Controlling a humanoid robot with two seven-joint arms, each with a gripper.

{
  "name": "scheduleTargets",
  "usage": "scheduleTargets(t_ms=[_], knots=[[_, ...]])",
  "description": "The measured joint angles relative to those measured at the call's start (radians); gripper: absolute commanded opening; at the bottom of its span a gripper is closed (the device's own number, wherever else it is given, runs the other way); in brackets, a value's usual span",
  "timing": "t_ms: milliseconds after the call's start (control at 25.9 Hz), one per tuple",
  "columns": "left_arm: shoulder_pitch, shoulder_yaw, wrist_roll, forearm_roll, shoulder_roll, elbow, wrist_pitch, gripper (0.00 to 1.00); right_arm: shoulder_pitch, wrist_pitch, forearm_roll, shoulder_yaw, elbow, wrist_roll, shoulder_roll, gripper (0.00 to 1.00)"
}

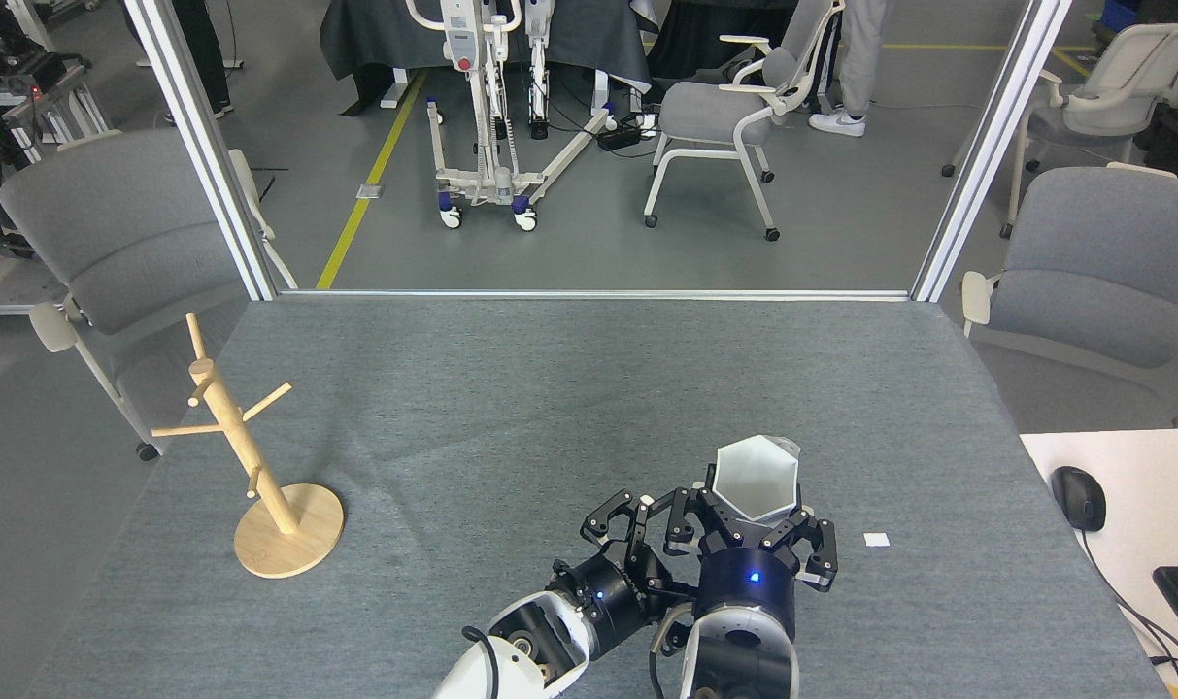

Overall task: Hang cup on storage rack
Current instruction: 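Carry the cup with the right gripper toward the left gripper, then grasp the cup with the left gripper and release the right gripper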

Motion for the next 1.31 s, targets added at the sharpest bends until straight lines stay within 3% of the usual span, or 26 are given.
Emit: scheduleTargets(t_ms=[503, 1044, 1122, 1315], knots=[[-0.058, -0.009, -0.122, 0.094, -0.004, 0.007, -0.046, 0.99, 0.004, 0.002, -0.006, 0.046, 0.033, -0.002, 0.032, 0.31], [-0.080, -0.017, -0.147, 0.253, -0.005, 0.086, -0.024, 0.99, 0.011, 0.003, -0.008, 0.073, 0.070, -0.003, 0.095, 0.27], [-0.081, -0.015, -0.148, 0.268, -0.005, 0.086, -0.011, 0.90, 0.013, 0.003, -0.008, 0.062, 0.073, -0.003, 0.105, 0.27], [-0.081, -0.014, -0.155, 0.279, -0.004, 0.091, 0.004, 0.47, 0.022, 0.005, -0.005, 0.055, 0.079, -0.005, 0.118, 0.26]])
